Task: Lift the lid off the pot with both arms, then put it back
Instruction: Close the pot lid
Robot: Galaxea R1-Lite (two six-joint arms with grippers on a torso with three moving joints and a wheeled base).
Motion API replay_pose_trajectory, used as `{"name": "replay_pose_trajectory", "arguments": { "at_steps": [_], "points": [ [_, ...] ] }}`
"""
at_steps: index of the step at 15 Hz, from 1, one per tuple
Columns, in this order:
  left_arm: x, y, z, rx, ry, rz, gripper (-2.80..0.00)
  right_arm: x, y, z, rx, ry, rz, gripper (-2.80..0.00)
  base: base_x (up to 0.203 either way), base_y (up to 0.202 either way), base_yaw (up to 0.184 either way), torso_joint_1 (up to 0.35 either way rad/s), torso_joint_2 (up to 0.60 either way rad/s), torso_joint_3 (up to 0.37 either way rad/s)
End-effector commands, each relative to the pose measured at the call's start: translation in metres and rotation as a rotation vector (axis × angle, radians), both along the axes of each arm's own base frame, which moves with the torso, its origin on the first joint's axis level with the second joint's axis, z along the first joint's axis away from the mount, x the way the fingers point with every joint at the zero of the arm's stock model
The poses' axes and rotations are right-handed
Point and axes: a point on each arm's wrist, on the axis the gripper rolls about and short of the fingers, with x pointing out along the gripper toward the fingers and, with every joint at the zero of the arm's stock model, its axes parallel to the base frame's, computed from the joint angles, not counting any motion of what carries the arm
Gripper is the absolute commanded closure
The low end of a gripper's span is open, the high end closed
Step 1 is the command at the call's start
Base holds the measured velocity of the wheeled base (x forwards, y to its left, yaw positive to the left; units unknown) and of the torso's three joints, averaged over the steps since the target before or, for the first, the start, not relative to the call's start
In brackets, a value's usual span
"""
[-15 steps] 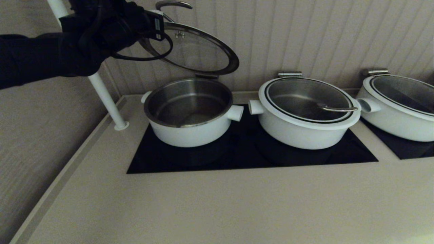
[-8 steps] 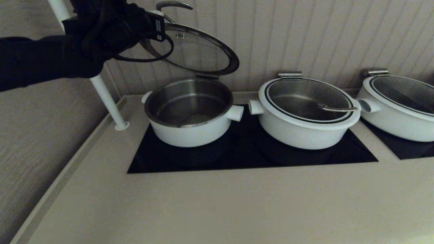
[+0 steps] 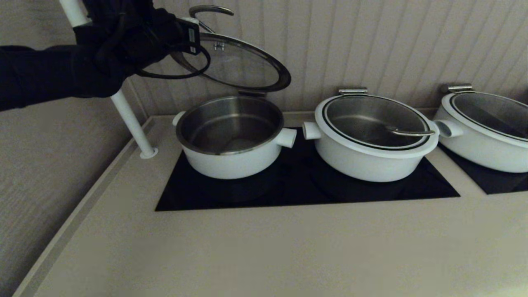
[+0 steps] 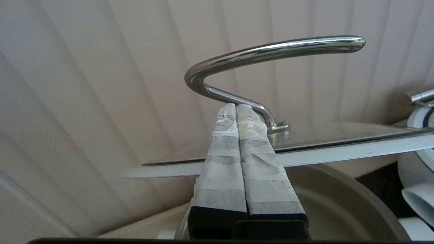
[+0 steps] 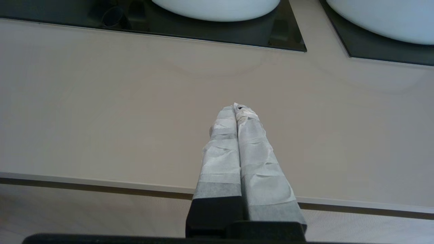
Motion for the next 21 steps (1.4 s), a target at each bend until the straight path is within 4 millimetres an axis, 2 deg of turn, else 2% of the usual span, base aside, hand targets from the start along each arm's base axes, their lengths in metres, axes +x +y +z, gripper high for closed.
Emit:
{"name": "replay_pose_trajectory", "arguments": {
  "at_steps": [1,11,21],
  "points": [
    [-0.006,0.001,0.0,0.004,0.006,0.0,0.0,0.0,0.0,0.0,-0.001,0.002,0.001,0.0,0.0,0.0,0.0,0.0,0.0,0.0],
    [-0.015,0.004,0.005,0.013,0.004,0.002,0.0,0.0,0.0,0.0,-0.001,0.002,0.001,0.0,0.0,0.0,0.0,0.0,0.0,0.0],
    [-0.036,0.009,-0.01,0.037,0.075,0.002,0.0,0.0,0.0,0.0,-0.001,0.0,0.001,0.0,0.0,0.0,0.0,0.0,0.0,0.0]
  ]
}}
